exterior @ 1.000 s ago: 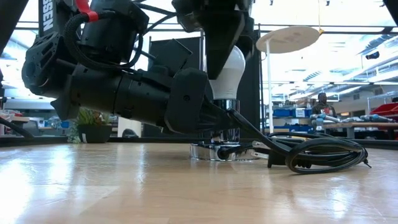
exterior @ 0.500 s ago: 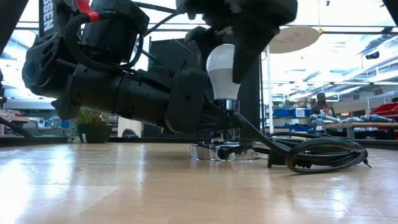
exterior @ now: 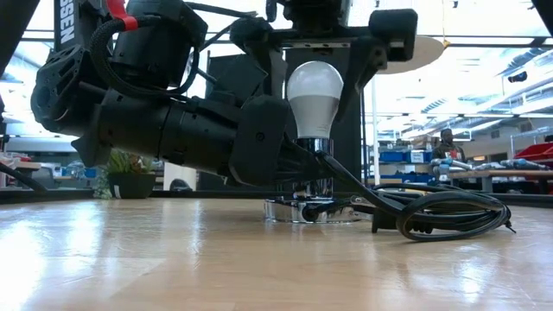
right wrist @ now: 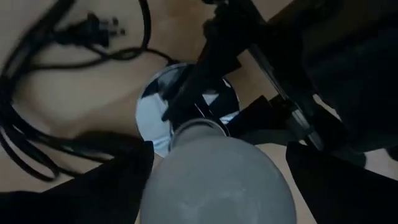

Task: Screw lightbulb
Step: Insert the white lightbulb into the silver lamp

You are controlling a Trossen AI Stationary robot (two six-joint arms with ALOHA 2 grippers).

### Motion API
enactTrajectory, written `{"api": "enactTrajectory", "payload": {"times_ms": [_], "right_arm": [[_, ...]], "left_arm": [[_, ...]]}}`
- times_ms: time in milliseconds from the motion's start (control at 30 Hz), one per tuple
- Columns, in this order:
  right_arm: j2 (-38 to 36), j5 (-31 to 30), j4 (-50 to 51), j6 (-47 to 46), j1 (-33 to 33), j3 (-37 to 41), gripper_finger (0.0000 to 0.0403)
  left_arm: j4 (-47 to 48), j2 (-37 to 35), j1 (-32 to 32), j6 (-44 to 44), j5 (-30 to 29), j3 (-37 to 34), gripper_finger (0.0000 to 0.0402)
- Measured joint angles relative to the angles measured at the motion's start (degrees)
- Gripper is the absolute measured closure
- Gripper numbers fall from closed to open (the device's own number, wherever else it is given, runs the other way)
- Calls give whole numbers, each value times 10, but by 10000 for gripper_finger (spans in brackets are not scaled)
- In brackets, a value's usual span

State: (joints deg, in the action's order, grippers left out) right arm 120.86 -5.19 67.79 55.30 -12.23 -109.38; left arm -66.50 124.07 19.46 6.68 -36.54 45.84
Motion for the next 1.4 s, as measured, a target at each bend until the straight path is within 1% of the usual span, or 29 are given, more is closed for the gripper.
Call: {"api": "enactTrajectory", "payload": {"times_ms": [167, 467, 533, 633, 767, 933, 1067, 1300, 1400], "right_arm": [[0, -13, 2, 48, 0, 0, 56], [0, -14, 5, 63, -7, 0, 134], [0, -14, 6, 58, -10, 0, 140], [0, -16, 7, 26, -15, 0, 137], [0, -16, 8, -41, -18, 0, 123], [0, -14, 8, -126, -24, 0, 128], [0, -14, 8, -213, -26, 0, 128], [0, -12, 8, -422, -26, 0, 125], [0, -10, 5, -543, -26, 0, 125]], "left_arm": [[0, 0, 0, 0, 0, 0, 217], [1, 0, 0, -1, 1, 0, 217], [1, 0, 0, 0, 2, 0, 217], [1, 0, 0, -2, 4, 0, 217], [1, 0, 0, -2, 5, 1, 217], [1, 0, 1, -2, 10, 1, 217], [1, 0, 1, -2, 11, 1, 217], [1, 0, 1, 0, 10, 1, 217], [1, 0, 1, 0, 13, 1, 217]]}}
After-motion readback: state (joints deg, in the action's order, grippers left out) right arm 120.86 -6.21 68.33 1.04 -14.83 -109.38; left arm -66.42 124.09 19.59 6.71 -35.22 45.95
